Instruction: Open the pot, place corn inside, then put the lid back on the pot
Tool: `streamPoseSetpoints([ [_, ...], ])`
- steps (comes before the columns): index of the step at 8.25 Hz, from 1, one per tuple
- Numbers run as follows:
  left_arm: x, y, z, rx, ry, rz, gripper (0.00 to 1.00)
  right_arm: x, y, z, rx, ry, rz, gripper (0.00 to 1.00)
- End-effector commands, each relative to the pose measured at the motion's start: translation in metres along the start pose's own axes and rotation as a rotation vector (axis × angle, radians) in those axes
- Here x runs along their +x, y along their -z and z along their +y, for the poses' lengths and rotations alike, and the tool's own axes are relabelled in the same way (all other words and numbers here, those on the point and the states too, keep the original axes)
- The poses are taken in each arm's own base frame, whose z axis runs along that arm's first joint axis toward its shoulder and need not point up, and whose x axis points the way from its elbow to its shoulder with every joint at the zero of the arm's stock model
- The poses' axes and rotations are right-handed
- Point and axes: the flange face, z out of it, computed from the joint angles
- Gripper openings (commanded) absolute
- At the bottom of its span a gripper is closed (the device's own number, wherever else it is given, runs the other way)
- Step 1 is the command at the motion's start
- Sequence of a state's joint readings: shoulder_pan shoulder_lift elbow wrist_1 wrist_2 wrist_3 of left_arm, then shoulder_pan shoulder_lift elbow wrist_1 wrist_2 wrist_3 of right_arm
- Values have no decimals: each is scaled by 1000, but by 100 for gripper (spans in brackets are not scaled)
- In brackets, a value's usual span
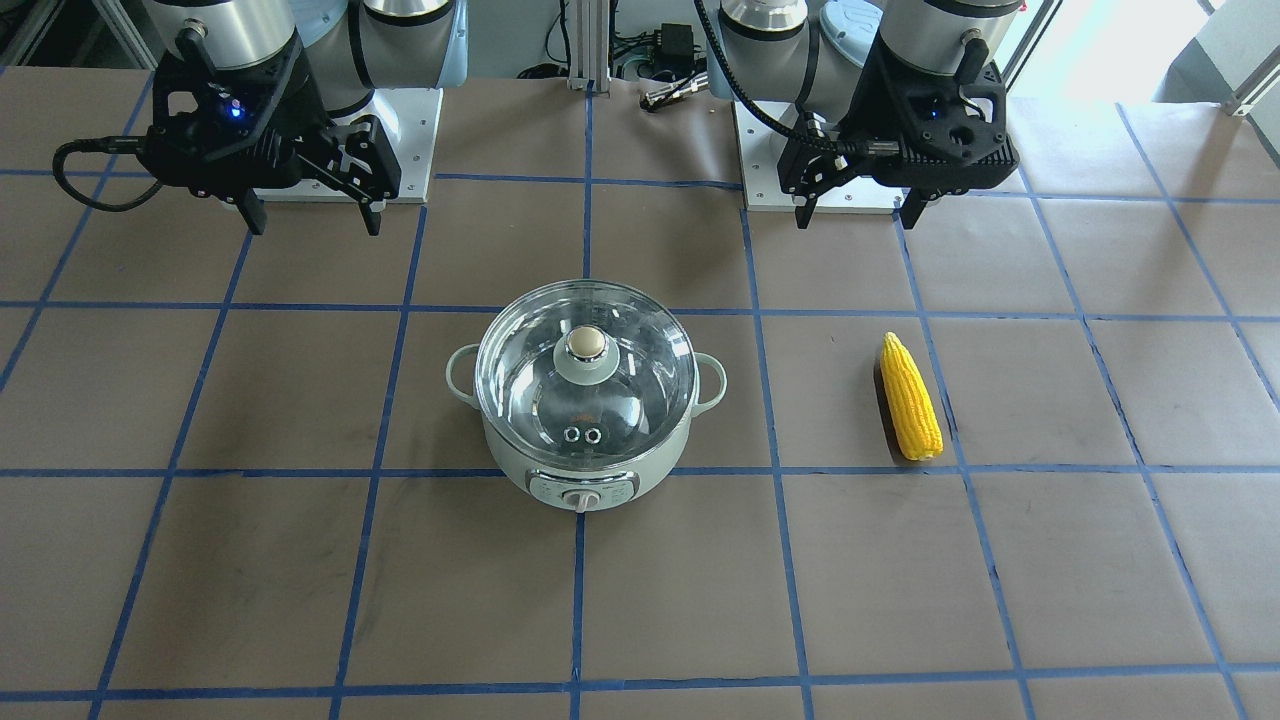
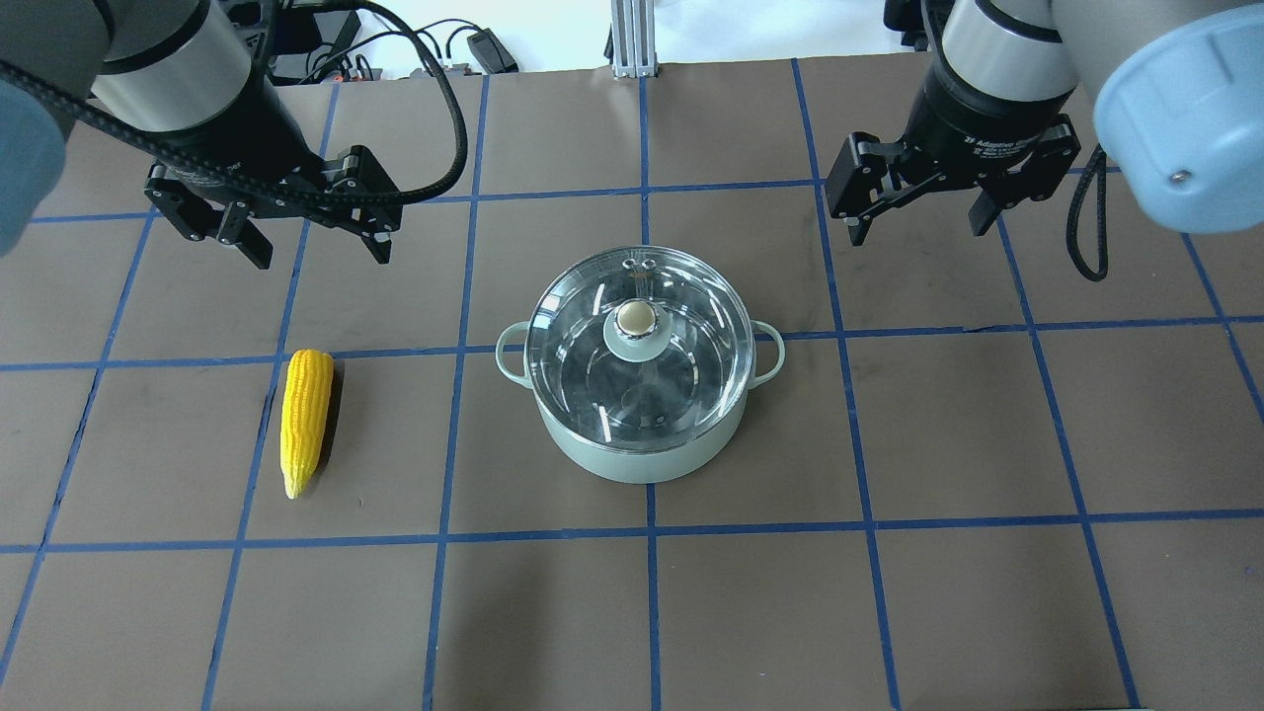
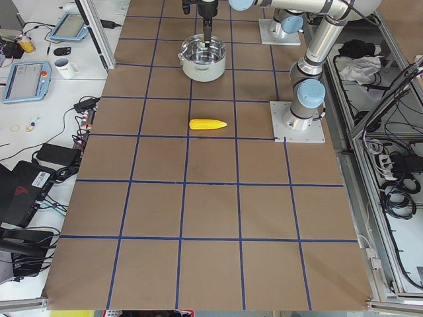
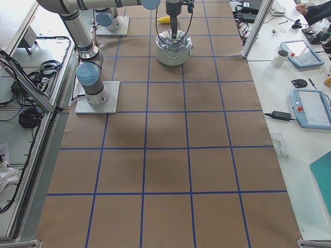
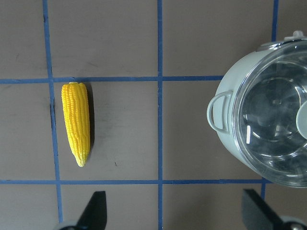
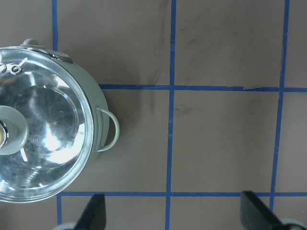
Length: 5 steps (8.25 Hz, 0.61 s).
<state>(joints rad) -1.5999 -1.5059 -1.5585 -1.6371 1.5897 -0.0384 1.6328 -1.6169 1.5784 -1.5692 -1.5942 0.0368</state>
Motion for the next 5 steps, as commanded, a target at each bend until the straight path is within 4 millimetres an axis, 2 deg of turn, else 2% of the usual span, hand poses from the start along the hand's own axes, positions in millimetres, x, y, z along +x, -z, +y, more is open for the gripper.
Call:
streamPoseSetpoints([
  [1,0,-1,-1,-2,0,0,100,-1,0,0,0,-1,-2,100],
  [2,0,-4,-3,-8,0,0,100,0,0,0,-2,-2,1,100],
  [4,-12,-11,-12,-19,18,0,100,-1,-4,-2,-8,-17,-11,100],
  [5,-31,-15,-23,-6,-52,0,100,-5,-14,-14,-26,-36,-29,100],
])
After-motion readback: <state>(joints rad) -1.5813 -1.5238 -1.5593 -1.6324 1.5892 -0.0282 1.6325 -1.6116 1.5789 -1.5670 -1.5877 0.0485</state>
